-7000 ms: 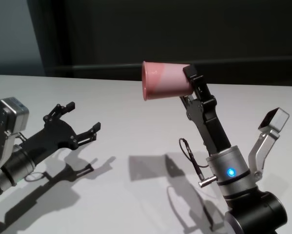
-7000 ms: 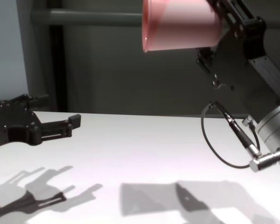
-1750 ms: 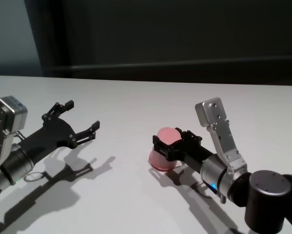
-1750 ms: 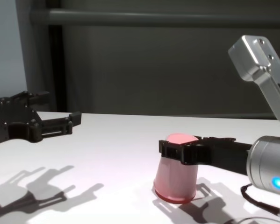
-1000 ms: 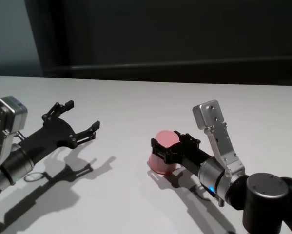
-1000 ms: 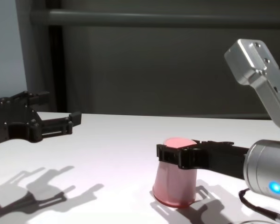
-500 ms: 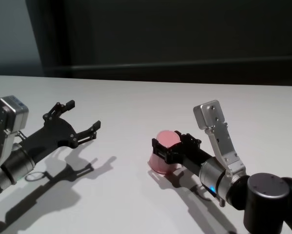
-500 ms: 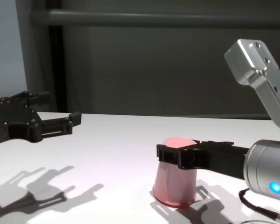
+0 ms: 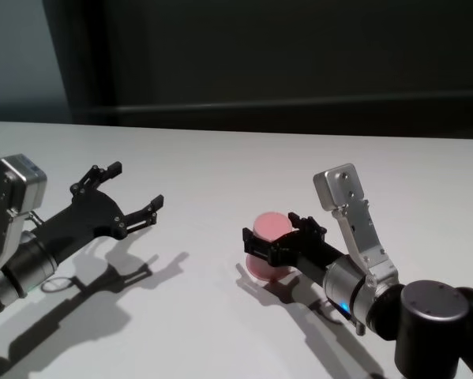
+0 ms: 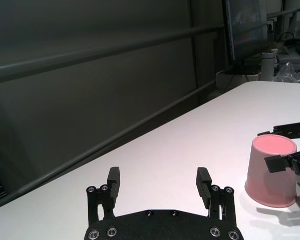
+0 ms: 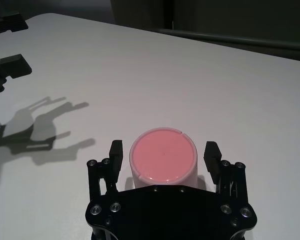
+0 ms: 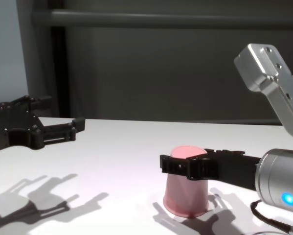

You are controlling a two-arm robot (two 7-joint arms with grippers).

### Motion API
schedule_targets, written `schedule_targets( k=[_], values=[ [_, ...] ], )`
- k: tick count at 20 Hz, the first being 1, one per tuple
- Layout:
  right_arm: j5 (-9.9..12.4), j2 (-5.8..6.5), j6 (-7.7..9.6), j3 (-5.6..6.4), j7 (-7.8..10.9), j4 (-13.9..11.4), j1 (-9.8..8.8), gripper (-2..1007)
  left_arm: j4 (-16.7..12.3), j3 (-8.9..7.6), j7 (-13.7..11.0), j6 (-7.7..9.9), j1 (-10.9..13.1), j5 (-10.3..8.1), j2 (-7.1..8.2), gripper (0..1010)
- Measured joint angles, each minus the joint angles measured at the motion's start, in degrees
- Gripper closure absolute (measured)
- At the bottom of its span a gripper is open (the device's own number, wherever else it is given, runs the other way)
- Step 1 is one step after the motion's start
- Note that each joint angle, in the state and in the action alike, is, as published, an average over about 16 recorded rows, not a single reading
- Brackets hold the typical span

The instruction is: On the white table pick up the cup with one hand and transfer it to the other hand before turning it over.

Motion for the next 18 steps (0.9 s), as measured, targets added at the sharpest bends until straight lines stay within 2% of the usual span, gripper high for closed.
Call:
schedule_targets(
  k=[5, 10, 18],
  values=[
    [0.02, 0.01, -0.02, -0.02, -0.01, 0.00, 0.01, 23, 0.00, 0.00, 0.00, 0.00, 0.00, 0.00, 0.00, 9],
    [-0.21, -0.21, -0.44, -0.03, -0.01, -0.03, -0.04, 3, 0.00, 0.00, 0.00, 0.00, 0.00, 0.00, 0.00, 9],
    [-2.08, -1.13, -2.49, -0.05, -0.19, -1.02, -0.15, 3, 0.00, 0.00, 0.00, 0.00, 0.00, 0.00, 0.00, 9]
  ],
)
